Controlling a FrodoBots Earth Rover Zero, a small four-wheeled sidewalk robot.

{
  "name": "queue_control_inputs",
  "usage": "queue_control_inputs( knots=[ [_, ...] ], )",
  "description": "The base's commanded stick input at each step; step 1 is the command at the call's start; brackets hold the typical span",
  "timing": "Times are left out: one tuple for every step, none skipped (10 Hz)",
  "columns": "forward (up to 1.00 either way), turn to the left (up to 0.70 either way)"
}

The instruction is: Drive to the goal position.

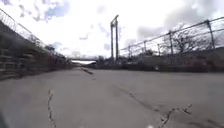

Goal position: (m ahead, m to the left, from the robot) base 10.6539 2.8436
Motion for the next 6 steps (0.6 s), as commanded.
queue_control_inputs(
  knots=[
    [0.70,0.00],
    [0.70,0.00],
    [0.70,0.00],
    [0.70,0.00],
    [0.70,0.00],
    [0.70,0.00]
  ],
)
